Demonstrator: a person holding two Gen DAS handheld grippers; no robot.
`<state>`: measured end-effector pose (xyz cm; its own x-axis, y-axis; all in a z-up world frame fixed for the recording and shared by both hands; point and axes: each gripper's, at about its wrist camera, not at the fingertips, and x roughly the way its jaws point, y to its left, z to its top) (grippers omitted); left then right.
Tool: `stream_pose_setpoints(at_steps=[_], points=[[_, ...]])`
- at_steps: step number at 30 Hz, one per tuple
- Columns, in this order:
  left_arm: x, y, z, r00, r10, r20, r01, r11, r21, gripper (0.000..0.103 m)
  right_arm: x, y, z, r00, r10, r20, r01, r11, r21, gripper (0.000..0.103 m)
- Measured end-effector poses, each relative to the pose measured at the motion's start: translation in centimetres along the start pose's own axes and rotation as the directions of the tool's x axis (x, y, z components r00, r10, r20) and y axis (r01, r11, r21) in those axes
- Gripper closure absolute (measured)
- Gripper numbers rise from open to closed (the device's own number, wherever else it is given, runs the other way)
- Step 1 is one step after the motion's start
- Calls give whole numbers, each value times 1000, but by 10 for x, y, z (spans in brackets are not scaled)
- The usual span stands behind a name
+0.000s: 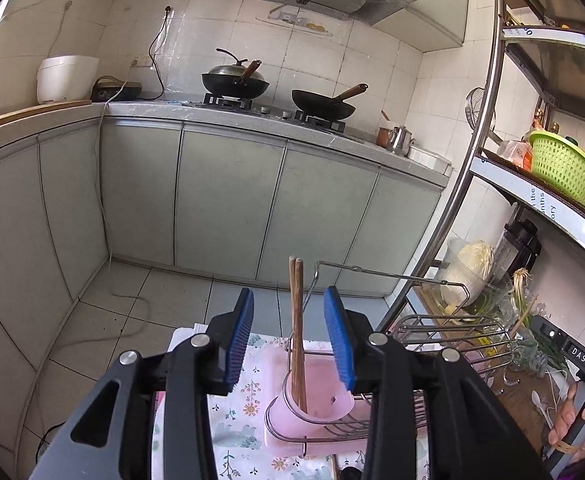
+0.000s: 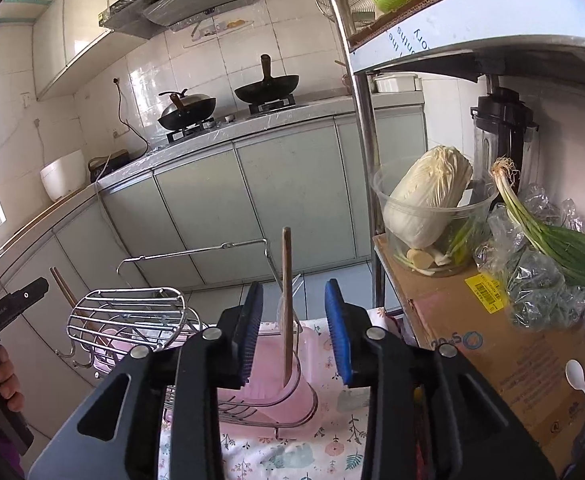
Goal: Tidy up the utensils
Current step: 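Lower the chopstick into the pink cup and open the right gripper, then lower the right gripper to the cloth and close on the black spoon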
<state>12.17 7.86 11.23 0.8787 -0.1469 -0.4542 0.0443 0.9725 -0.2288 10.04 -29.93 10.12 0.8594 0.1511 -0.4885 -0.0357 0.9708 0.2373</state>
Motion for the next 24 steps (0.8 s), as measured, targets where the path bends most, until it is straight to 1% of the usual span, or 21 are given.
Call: stream_pose_setpoints(at_steps=[8,13,18,21,24], points=[[-28,-5,-9,1000,-18,19,18,1000,2,67,-22,-2,-11,1000,8,22,-8,1000,12,70],[-46,-5,-28,999,-44,2,44,999,-15,67,-36,-2,-34,1000,10,18,-10,1000,13,70],[-52,-5,-58,996,-64,-53,64,998,-12,67,-36,3,-68,997,48,-56,-47,999,18,70],[-50,-7,-78,993,-68,-95,68,998,-2,67,-34,11,-91,994,54,-98,-55,998,-13,70],[-43,-10,-99,985,-79,-151,81,997,3,67,-29,21,-113,987,66,-145,-73,997,-40,70]])
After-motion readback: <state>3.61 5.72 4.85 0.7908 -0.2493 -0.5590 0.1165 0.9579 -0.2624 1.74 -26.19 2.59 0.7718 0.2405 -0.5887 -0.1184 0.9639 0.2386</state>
